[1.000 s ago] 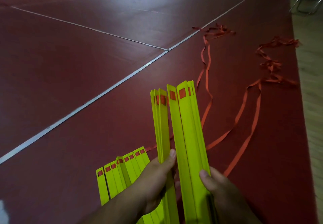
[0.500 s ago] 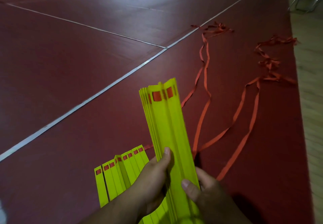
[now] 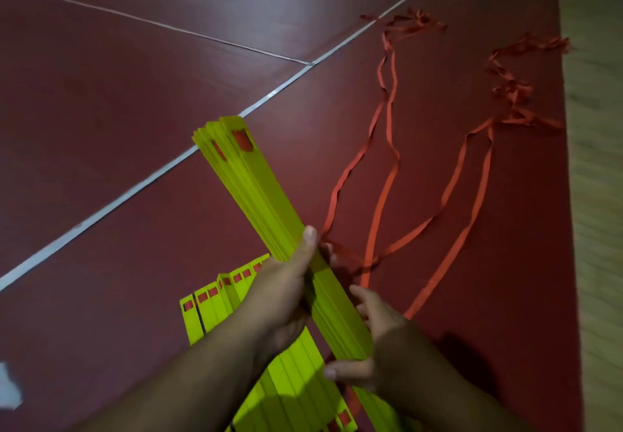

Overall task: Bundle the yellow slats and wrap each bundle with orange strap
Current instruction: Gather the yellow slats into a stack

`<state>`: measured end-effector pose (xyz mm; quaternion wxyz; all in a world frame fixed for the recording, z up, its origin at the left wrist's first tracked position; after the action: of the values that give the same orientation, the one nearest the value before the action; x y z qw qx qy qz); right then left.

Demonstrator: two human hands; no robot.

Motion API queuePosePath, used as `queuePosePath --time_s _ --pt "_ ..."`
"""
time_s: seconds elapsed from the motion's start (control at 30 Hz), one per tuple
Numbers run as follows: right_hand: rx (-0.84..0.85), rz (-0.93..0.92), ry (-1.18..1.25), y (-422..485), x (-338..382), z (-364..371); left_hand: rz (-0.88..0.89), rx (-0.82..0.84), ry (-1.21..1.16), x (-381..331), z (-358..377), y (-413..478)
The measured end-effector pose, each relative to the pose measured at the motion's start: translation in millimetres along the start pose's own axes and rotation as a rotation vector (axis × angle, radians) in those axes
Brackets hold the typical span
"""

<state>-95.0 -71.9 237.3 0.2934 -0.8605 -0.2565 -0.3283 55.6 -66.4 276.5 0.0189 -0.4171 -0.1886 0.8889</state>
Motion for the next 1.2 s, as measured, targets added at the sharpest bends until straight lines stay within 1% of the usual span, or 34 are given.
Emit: queuePosePath --time_s 0.07,0.13,0.2,0.27,0.4,0.53,0.57,0.63,0.7,0.73,0.8,0.83,0.87,0.93,0.97,1.0,1.03,1.13,1.17,1.2 --pt "0.04 0.005 -0.054 1.5 -5.2 7.3 -0.001 0.026 -0.044 -5.3 -0.7 2.7" --pt "0.003 0.029 -0.029 2.6 -9.0 3.7 -0.019 0.071 -0.09 -11.2 -0.4 3.0" --pt "0.011 0.054 -0.061 3.7 -5.6 -6.9 0.023 0.099 0.021 -17.3 -6.2 5.8" --pt "0.028 -0.004 0.017 4.3 0.6 -13.7 0.07 0.111 0.149 -21.8 -13.0 8.7" --pt "0.101 -0.023 0.135 0.4 1.4 -3.7 0.028 0.071 0.197 -16.9 -18.9 8.8" --pt "0.096 -0.001 0.187 -0.8 -1.7 5.9 0.013 -0.001 0.191 -8.4 -15.6 7.7" --pt "0.083 0.027 0.239 -0.4 -2.5 8.4 0.033 -0.029 0.196 -8.6 -14.7 8.0" --pt "-0.006 0.076 0.298 -0.5 -5.8 9.8 0.076 -0.066 0.187 -9.4 -11.8 7.5" --pt "-0.083 0.07 0.255 0.4 -5.9 7.0 0.094 -0.08 0.169 -7.4 -11.5 6.1" --pt "-0.078 0.047 0.247 0.5 -4.1 6.3 0.091 -0.081 0.166 -6.1 -12.2 7.3" --pt "-0.007 0.009 0.304 0.8 -1.8 5.6 0.086 -0.045 0.17 -7.3 -15.2 10.5" --pt "0.068 0.011 0.374 -0.3 -1.3 3.3 0.086 0.005 0.142 -8.8 -16.4 12.1" --pt "0.175 0.022 0.453 -2.3 0.4 1.8 0.073 0.084 0.08 -11.0 -17.7 12.5" --pt "0.416 0.071 0.548 -9.9 4.1 0.2 0.029 0.232 -0.123 -16.0 -15.5 10.3" --pt "0.475 0.086 0.533 -12.7 4.1 -0.7 0.022 0.254 -0.215 -16.8 -15.5 10.2" --pt "0.468 0.074 0.496 -13.1 5.2 -2.2 0.036 0.247 -0.265 -17.9 -15.1 10.6" --pt "0.386 0.052 0.425 -11.6 4.6 -2.3 0.054 0.213 -0.259 -17.5 -13.9 11.2" --pt "0.026 0.002 0.163 -8.9 9.7 2.1 0.125 0.073 -0.133 -13.2 -6.9 15.3" --pt "-0.068 0.026 0.067 -8.5 10.3 4.1 0.141 0.012 -0.098 -11.0 -5.5 15.7" --pt "-0.127 0.051 -0.007 -8.6 11.0 4.6 0.151 -0.043 -0.076 -9.4 -5.8 16.6"
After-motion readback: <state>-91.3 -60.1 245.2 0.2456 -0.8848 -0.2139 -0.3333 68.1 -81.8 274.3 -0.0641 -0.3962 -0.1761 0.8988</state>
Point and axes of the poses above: each hand's wrist, its own y-axis towards the middle knuckle, its own z-axis out of the palm, x = y × z, the point moved 4 cm from there along y, towards the middle knuckle, and after that the axes turned 8 degrees about x, right-handed, at the moved point
